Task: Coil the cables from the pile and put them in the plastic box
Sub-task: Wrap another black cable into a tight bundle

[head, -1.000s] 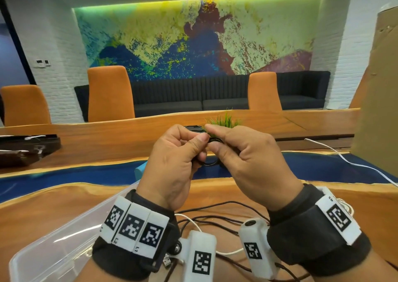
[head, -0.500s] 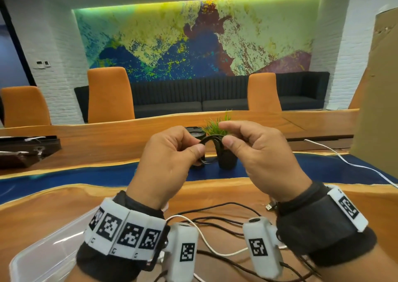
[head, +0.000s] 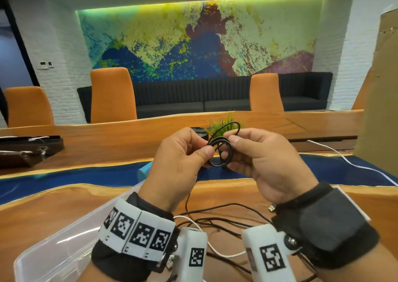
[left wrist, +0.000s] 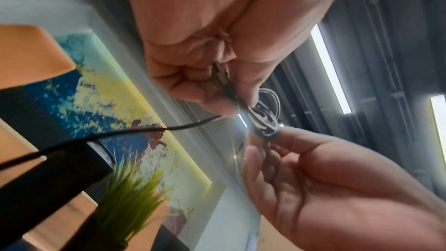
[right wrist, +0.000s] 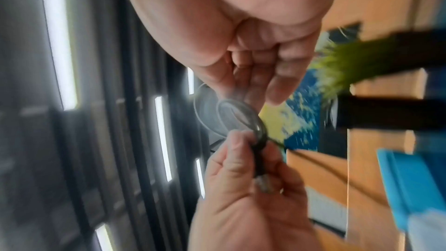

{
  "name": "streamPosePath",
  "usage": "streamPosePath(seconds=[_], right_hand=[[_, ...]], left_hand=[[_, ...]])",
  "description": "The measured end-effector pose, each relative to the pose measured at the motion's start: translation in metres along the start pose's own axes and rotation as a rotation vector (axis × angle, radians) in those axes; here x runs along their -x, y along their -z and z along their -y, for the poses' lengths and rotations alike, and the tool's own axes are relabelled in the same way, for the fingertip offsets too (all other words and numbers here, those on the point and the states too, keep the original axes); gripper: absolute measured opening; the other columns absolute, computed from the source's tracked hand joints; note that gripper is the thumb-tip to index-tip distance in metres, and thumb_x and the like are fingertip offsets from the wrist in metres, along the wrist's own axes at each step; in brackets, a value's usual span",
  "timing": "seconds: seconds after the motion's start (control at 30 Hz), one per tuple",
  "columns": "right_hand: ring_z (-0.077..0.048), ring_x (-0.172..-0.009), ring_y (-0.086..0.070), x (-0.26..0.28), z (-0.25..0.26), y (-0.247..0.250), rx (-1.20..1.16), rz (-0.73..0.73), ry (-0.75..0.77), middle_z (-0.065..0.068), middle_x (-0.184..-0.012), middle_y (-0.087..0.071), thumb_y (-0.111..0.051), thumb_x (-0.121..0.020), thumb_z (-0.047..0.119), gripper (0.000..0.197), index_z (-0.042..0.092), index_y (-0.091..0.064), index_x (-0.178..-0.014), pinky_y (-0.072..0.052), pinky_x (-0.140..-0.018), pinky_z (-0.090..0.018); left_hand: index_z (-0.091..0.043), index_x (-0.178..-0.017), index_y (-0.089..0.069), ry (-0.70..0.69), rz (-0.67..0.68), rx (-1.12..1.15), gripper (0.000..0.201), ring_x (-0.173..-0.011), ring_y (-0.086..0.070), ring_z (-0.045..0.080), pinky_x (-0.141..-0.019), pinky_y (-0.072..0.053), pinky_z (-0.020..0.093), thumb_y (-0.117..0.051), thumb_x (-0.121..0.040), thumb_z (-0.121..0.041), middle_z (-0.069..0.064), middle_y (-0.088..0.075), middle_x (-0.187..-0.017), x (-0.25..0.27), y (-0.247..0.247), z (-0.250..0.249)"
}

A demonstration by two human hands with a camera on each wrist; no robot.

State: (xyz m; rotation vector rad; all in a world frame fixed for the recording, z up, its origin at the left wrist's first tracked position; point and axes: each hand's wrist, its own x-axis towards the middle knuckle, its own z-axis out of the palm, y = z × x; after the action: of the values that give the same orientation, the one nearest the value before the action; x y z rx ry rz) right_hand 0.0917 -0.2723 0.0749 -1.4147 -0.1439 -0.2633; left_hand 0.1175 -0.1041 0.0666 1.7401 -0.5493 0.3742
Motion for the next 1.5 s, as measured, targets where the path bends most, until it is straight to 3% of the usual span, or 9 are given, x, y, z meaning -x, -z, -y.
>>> streamPosePath(seconds=[0.33,0.47,0.6,0.8,0.93,1.07,1.17,1.37,1.5], right_hand=[[-0.02,-0.08,-0.054,0.003,-0.005,-0.003,-0.556,0.347,-0.208,-0.003,-0.073,-0.055,-0.064,-0.083,0.027,0.031,0.008,-0.062,-0.109,-0.036,-0.099,-0.054],[-0.036,-0.101,-0.066,0.004,-0.004,-0.006,-0.195,0.245,-0.015,-0.024,-0.107,-0.068,-0.068,-0.083,-0.005,0.047,0.004,-0.05,-0.125,-0.05,-0.096,-0.056],[-0.019,-0.085,-0.072,0.01,0.0,-0.011,0.238,0.073,0.22,-0.006,-0.09,-0.073,-0.071,-0.083,0.001,0.032,0.013,-0.056,-0.108,-0.061,-0.067,-0.032],[-0.007,-0.076,-0.072,0.002,-0.003,-0.003,0.552,-0.006,0.268,0.002,-0.09,-0.071,-0.066,-0.091,0.008,0.021,0.028,-0.063,-0.096,-0.058,-0.058,-0.023],[-0.007,-0.072,-0.069,-0.005,0.001,0.018,0.68,-0.025,0.267,0.004,-0.082,-0.071,-0.063,-0.093,0.012,0.017,0.026,-0.072,-0.092,-0.056,-0.062,-0.019],[-0.015,-0.096,-0.06,-0.012,-0.013,0.021,1.235,-0.117,0.323,0.007,-0.102,-0.068,-0.055,-0.097,0.029,0.021,0.032,-0.072,-0.108,-0.052,-0.083,-0.037],[-0.025,-0.095,-0.057,-0.017,-0.019,0.022,1.362,-0.184,0.323,-0.001,-0.101,-0.061,-0.052,-0.098,0.03,0.024,0.03,-0.073,-0.109,-0.048,-0.076,-0.034],[-0.026,-0.087,-0.06,-0.025,-0.025,0.034,1.254,-0.367,0.425,-0.004,-0.093,-0.064,-0.057,-0.095,0.018,0.02,0.021,-0.076,-0.103,-0.051,-0.077,-0.034],[-0.011,-0.082,-0.069,-0.019,-0.017,0.02,0.603,-0.316,0.402,0.007,-0.086,-0.073,-0.063,-0.092,0.01,0.018,0.023,-0.075,-0.094,-0.057,-0.076,-0.03]], left_hand=[[-0.018,-0.082,-0.058,-0.218,-0.131,-0.193,0.015,-0.068,-0.057,0.008,-0.059,-0.048,0.02,-0.066,-0.092,-0.011,-0.005,-0.061,-0.074,0.004,-0.013,0.006],[-0.018,-0.083,-0.059,-0.262,-0.187,-0.231,0.013,-0.069,-0.057,0.004,-0.057,-0.043,0.012,-0.066,-0.092,-0.012,-0.011,-0.059,-0.072,0.007,-0.018,0.003],[-0.018,-0.086,-0.06,-0.26,-0.23,-0.233,0.01,-0.073,-0.059,0.004,-0.06,-0.048,0.014,-0.065,-0.093,-0.013,-0.009,-0.061,-0.076,0.006,-0.018,0.005],[-0.021,-0.087,-0.061,-0.219,-0.311,-0.286,0.009,-0.075,-0.059,0.001,-0.06,-0.047,0.011,-0.065,-0.093,-0.017,-0.011,-0.061,-0.078,-0.002,-0.003,0.01],[-0.021,-0.082,-0.061,-0.133,-0.386,-0.266,0.014,-0.073,-0.063,0.009,-0.068,-0.058,0.033,-0.068,-0.092,-0.015,-0.006,-0.064,-0.077,-0.013,0.019,0.017],[-0.02,-0.08,-0.061,-0.133,-0.38,-0.286,0.015,-0.071,-0.06,0.006,-0.065,-0.055,0.028,-0.068,-0.091,-0.012,-0.008,-0.063,-0.075,-0.011,0.018,0.018],[-0.019,-0.08,-0.062,-0.132,-0.382,-0.296,0.015,-0.07,-0.06,0.006,-0.066,-0.055,0.031,-0.068,-0.091,-0.011,-0.009,-0.063,-0.074,-0.014,0.02,0.02],[-0.017,-0.083,-0.062,-0.067,-0.214,-0.074,0.013,-0.078,-0.069,0.02,-0.069,-0.061,0.032,-0.065,-0.092,-0.008,0.006,-0.07,-0.083,-0.007,0.016,0.003],[-0.016,-0.084,-0.061,-0.051,-0.116,0.094,0.014,-0.072,-0.07,0.013,-0.064,-0.056,0.022,-0.064,-0.092,-0.005,0.002,-0.073,-0.078,-0.002,0.003,-0.003]])
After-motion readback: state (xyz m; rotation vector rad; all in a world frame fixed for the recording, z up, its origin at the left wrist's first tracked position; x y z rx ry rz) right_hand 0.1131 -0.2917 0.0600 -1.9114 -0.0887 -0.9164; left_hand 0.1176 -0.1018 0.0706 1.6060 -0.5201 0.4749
